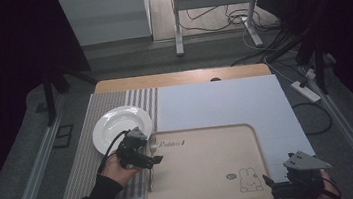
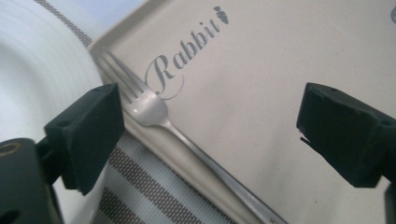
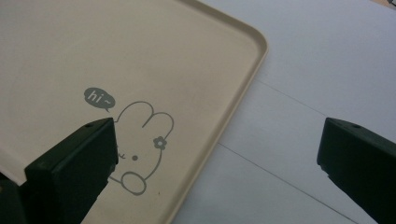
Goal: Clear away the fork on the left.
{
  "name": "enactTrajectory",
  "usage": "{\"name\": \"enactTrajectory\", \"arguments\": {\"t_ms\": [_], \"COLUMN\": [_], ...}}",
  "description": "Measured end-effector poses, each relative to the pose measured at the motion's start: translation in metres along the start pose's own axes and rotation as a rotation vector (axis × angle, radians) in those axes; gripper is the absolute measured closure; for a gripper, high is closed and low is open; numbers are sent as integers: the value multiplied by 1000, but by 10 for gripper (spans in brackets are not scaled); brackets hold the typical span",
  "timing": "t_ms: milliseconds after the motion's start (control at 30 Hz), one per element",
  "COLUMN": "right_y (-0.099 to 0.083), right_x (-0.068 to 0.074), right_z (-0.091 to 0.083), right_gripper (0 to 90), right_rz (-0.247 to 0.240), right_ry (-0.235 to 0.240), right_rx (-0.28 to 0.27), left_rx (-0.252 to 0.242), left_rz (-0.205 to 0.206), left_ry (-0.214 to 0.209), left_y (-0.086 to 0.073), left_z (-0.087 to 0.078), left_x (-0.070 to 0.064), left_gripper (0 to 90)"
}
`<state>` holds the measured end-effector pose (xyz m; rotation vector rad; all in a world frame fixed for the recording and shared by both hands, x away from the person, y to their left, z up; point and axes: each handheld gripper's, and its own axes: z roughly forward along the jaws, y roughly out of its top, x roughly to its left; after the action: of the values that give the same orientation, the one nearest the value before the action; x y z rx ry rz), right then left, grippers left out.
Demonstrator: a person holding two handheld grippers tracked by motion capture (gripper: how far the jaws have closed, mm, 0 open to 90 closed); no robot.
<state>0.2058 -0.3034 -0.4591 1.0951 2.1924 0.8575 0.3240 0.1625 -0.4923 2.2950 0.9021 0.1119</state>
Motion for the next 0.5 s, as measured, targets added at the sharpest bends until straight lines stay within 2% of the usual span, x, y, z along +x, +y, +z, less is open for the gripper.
{"name": "enactTrajectory", "arguments": {"t_ms": [100,267,500], "right_y": [0,0,0], "right_x": [0,0,0], "right_z": [0,0,0], "right_gripper": [0,0,0], "right_rz": [1,1,2], "right_ry": [0,-1,0], "right_rx": [0,0,2], "left_rx": [-6,-29,-57], "left_rz": [-12,-37,-42], "left_ry": [5,-17,-22], "left_y": [-3,-7,-13], "left_z": [-3,-9,-16], "left_x": [3,7,11], "left_gripper": [47,26,0]}}
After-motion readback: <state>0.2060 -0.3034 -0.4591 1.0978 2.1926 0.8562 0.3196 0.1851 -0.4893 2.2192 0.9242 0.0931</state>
